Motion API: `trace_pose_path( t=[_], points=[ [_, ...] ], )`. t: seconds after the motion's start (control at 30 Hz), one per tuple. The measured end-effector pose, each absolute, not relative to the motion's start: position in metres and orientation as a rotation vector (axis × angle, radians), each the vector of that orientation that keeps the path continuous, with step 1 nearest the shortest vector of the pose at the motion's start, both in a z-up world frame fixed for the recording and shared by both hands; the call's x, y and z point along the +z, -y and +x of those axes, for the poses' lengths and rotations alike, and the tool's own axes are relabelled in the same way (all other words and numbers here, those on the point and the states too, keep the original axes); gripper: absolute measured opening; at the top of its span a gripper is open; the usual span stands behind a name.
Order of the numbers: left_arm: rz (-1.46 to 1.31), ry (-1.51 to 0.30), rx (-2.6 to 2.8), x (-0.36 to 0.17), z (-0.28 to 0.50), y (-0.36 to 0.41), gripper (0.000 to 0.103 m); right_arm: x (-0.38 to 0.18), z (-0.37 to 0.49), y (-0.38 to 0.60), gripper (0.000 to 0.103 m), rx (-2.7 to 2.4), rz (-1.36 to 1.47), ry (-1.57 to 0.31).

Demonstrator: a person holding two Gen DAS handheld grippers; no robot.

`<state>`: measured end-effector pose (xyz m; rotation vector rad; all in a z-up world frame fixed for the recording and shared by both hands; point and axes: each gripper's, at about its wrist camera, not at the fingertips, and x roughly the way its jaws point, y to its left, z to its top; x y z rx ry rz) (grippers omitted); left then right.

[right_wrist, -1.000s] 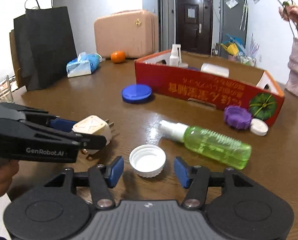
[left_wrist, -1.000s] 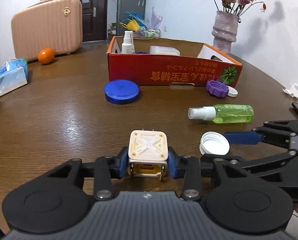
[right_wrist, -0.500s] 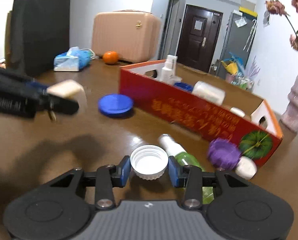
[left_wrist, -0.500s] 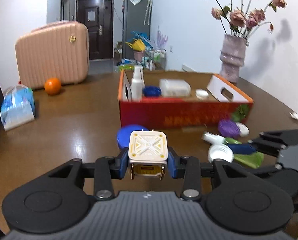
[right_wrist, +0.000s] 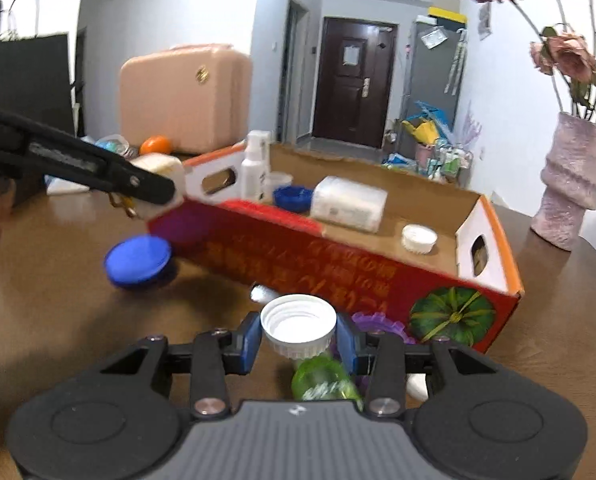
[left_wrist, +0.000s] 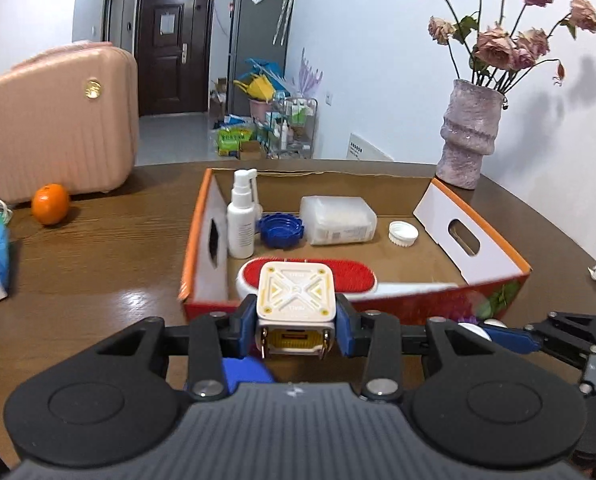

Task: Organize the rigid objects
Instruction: 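Carry the cube into the box and open the left tool while the right tool releases the white cap there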

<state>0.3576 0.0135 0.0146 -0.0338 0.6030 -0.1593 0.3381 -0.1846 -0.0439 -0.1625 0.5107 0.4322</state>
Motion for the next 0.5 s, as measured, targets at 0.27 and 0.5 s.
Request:
trace_pose_path(
  t=[0.27, 0.5],
  points=[
    [-0.038, -0.621, -0.199, 0.024, 0.431, 0.004, 0.039, -0.008, 0.396, 0.2, 0.039, 0.375, -0.075, -0.422],
    [0.003, -0.811, -0.123, -0.009, 0.513, 0.007, 0.039, -0.016, 0.491, 0.175, 0.04, 0.344, -0.076, -0.558]
  ],
)
